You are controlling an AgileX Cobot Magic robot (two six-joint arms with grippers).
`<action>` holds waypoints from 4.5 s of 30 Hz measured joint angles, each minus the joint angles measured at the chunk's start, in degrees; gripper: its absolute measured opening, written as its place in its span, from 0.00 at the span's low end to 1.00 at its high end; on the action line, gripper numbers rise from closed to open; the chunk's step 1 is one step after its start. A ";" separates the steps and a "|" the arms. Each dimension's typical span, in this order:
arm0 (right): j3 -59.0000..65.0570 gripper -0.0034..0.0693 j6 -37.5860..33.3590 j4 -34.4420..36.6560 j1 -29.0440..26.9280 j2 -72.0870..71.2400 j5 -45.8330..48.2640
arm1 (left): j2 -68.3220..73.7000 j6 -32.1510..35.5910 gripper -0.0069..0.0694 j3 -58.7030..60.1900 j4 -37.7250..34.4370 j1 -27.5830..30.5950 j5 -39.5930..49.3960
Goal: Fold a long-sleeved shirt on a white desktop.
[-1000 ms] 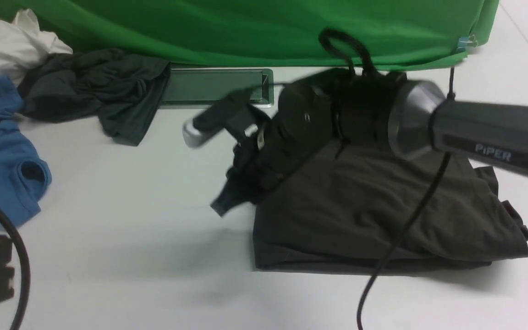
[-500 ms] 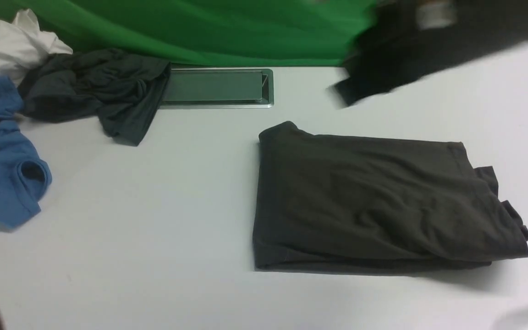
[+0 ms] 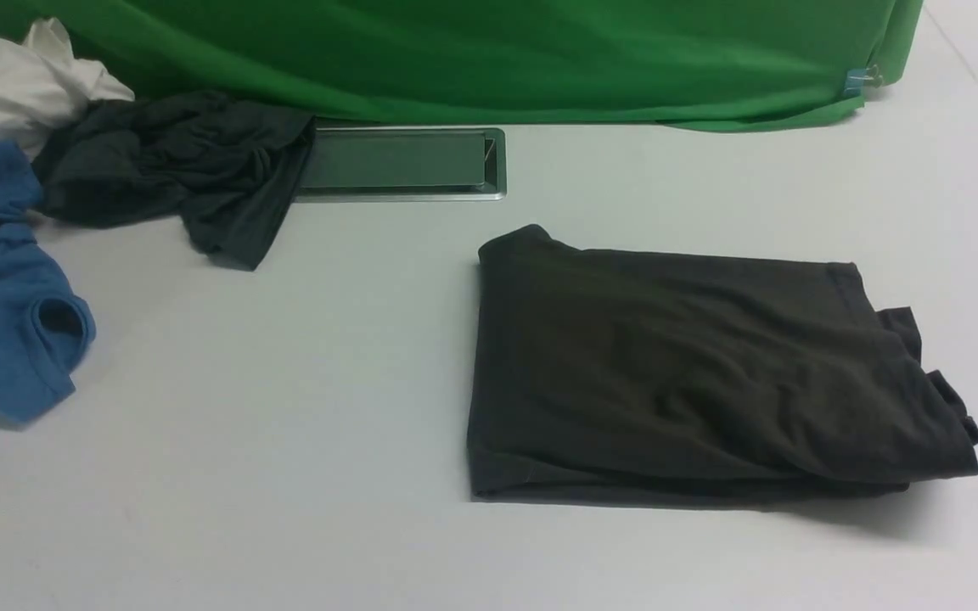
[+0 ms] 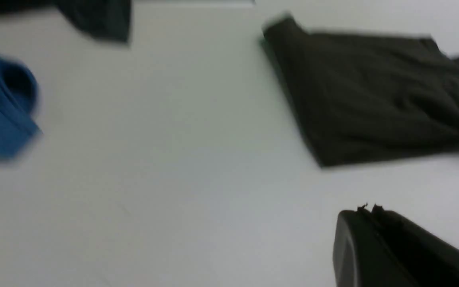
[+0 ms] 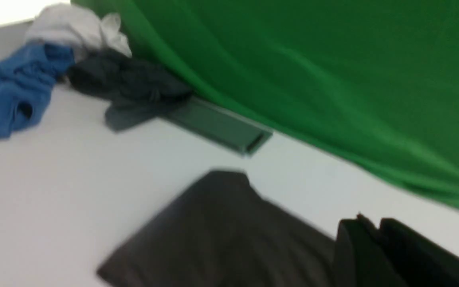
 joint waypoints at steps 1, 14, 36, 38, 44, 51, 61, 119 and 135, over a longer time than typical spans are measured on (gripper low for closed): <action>2.43 0.18 0.01 -0.05 0.00 -3.51 1.21 | -0.25 0.00 0.12 0.00 2.16 0.00 -3.65; 4.10 0.22 3.06 -0.05 0.00 -9.96 -0.63 | -0.34 0.94 0.12 0.00 3.90 0.00 -12.98; 4.10 0.31 3.23 -0.05 0.00 -9.96 -0.77 | -4.77 10.70 0.12 15.59 8.24 2.59 -35.31; 4.10 0.32 3.23 -0.05 0.00 -9.96 -0.77 | -7.72 10.50 0.12 22.30 8.62 4.83 -41.49; 4.10 0.35 3.23 0.00 0.00 -9.96 -0.82 | -9.67 3.45 0.12 39.31 7.94 10.66 -48.08; 4.10 0.37 3.23 0.00 0.00 -9.96 -0.84 | -9.97 2.20 0.12 41.73 8.24 11.30 -47.47; 4.10 0.37 3.28 0.00 0.00 -9.96 -0.84 | -9.97 2.87 0.12 41.73 8.24 8.93 -48.31; 34.87 0.38 3.12 -1.03 -32.02 -25.34 -16.22 | -9.97 2.87 0.13 41.73 8.24 8.99 -48.53; 36.00 0.38 4.66 -1.03 -32.34 -27.34 -15.75 | -9.97 2.92 0.14 41.73 8.24 8.99 -48.60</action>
